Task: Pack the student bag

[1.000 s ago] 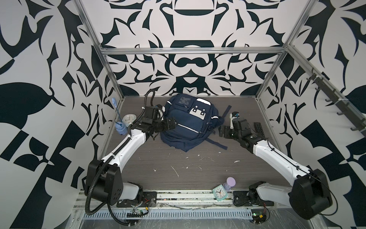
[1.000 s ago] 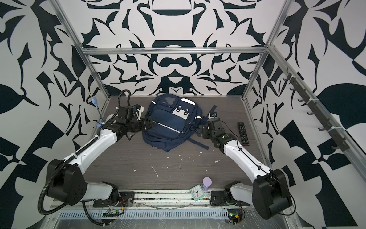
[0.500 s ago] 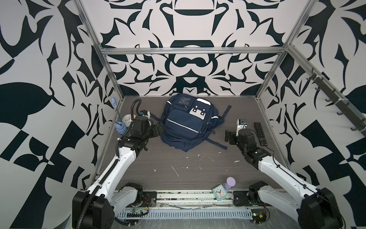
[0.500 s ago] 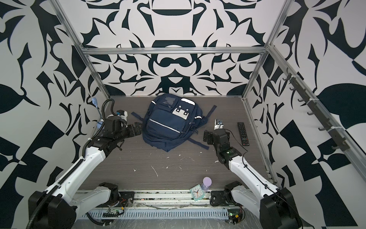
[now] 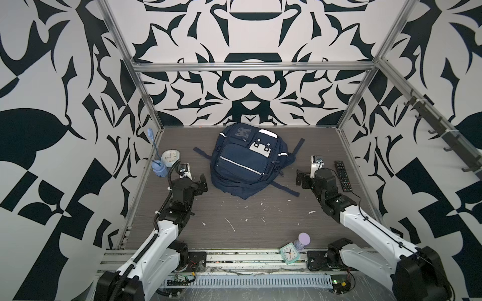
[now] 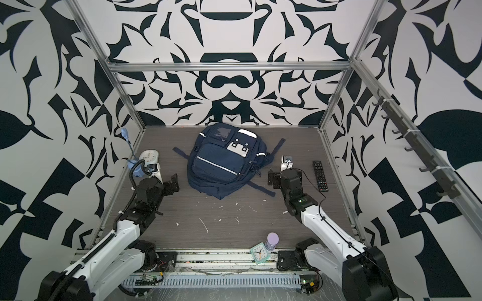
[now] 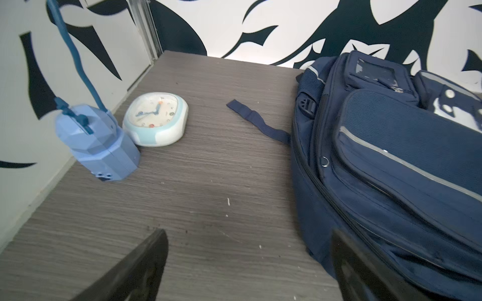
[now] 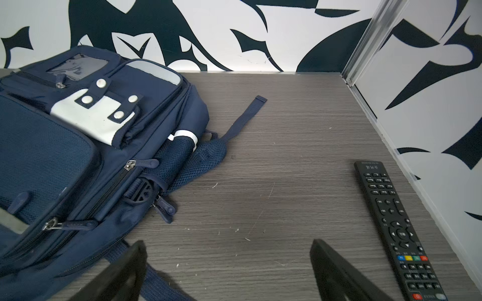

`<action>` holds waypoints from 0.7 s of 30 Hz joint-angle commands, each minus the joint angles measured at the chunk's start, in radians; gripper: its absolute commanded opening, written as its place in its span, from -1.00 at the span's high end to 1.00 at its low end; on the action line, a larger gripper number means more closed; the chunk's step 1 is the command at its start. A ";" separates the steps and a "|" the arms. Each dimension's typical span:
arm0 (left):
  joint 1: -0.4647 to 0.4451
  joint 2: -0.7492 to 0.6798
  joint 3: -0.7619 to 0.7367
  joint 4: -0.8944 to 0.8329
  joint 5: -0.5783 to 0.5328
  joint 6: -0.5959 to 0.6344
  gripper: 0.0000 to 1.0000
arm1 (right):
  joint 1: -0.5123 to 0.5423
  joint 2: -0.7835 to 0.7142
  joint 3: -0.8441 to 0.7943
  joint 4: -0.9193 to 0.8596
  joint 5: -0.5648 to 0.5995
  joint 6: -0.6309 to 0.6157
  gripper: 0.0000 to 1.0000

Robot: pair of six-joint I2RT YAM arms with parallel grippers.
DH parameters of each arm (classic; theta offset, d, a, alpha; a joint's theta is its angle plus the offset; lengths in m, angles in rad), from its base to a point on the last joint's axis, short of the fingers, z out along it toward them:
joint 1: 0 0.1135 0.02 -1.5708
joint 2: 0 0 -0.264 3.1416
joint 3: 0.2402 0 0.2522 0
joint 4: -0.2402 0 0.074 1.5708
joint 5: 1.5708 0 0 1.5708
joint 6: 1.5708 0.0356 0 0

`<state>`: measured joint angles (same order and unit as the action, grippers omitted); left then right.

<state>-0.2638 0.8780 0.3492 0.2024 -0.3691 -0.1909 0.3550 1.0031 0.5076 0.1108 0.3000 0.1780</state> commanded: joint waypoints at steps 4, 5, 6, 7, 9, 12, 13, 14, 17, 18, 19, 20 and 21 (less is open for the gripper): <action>0.009 0.161 -0.025 0.318 -0.071 0.109 -0.99 | -0.002 0.004 -0.019 0.081 -0.042 -0.082 -1.00; 0.011 0.187 -0.040 0.377 -0.055 0.129 -0.99 | -0.002 0.007 -0.019 0.087 -0.042 -0.092 -1.00; 0.011 0.221 -0.055 0.437 -0.035 0.158 -0.98 | -0.002 0.010 -0.018 0.089 -0.042 -0.099 -1.00; 0.012 0.252 -0.063 0.486 -0.041 0.173 -0.99 | -0.002 0.012 -0.017 0.090 -0.032 -0.107 -1.00; 0.032 0.315 -0.070 0.546 -0.052 0.183 -0.99 | -0.003 0.014 -0.018 0.091 -0.010 -0.115 -1.00; 0.081 0.389 -0.074 0.609 -0.003 0.159 -0.98 | -0.006 0.021 -0.020 0.089 0.014 -0.129 -1.00; 0.096 0.443 -0.073 0.653 0.023 0.168 -0.98 | -0.009 0.026 -0.025 0.096 0.023 -0.131 -1.00; 0.099 0.458 -0.063 0.654 0.033 0.186 -0.98 | -0.012 0.032 -0.031 0.110 0.031 -0.136 -1.00; 0.150 0.521 -0.031 0.665 0.103 0.190 -0.98 | -0.036 0.054 -0.053 0.156 0.047 -0.125 -1.00; 0.172 0.558 -0.035 0.705 0.130 0.177 -0.98 | -0.045 0.063 -0.069 0.194 0.047 -0.120 -1.00; 0.193 0.598 -0.045 0.760 0.156 0.164 -0.99 | -0.056 0.074 -0.080 0.227 0.045 -0.115 -1.00; 0.210 0.636 -0.050 0.805 0.178 0.152 -0.99 | -0.064 0.084 -0.081 0.240 0.046 -0.116 -1.00; 0.226 0.687 -0.052 0.865 0.197 0.142 -0.99 | -0.068 0.092 -0.079 0.246 0.050 -0.122 -1.00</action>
<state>-0.0761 1.4826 0.2958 0.8860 -0.2626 -0.0292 0.3019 1.0821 0.4313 0.2577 0.3195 0.0624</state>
